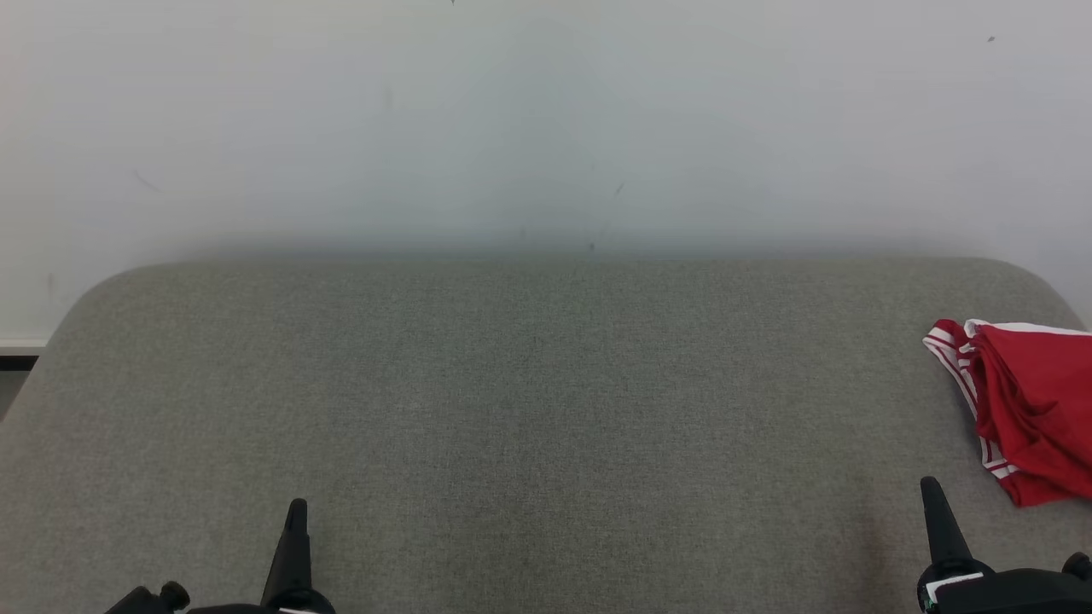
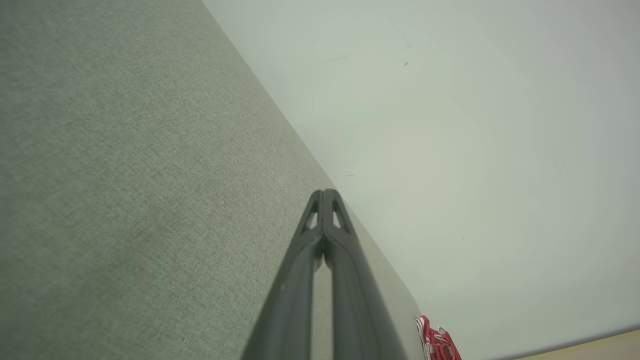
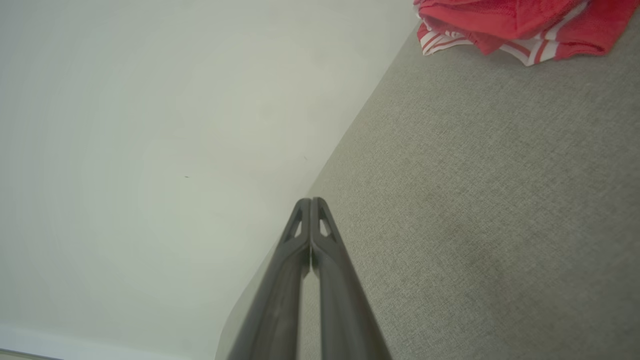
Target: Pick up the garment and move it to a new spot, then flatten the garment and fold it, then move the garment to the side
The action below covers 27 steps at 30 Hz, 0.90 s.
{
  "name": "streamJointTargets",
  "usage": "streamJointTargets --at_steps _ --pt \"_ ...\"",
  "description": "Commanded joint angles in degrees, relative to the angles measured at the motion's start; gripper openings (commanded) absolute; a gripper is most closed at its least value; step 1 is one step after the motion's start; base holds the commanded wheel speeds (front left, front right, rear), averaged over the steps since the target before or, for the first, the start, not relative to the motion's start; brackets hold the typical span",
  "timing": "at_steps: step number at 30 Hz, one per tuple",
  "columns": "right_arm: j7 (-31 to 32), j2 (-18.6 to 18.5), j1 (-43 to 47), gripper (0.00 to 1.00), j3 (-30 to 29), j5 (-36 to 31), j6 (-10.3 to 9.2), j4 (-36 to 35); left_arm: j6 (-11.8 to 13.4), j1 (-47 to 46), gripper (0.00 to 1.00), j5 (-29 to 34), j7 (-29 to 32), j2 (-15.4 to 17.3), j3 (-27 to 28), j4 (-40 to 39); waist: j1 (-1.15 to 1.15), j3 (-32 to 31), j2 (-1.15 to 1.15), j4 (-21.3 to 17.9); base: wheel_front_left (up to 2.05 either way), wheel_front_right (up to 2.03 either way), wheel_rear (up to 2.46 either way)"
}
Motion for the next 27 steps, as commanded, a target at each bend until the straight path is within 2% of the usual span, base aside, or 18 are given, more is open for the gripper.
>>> streamJointTargets --at_steps 1,27 --pt "0.6 0.0 -1.5 0.0 -0.6 2.0 -0.06 -0.2 -0.5 -1.7 0.0 -2.2 0.3 0.0 0.2 -0.2 -0.01 0.1 -0.01 -0.1 0.0 0.0 0.0" --pt "5.4 0.6 -5.5 0.0 -3.5 15.4 -0.09 2.3 -0.7 -5.5 0.0 -16.8 2.9 -0.1 0.6 2.0 -0.01 1.9 -0.01 -0.9 0.0 0.0 0.0"
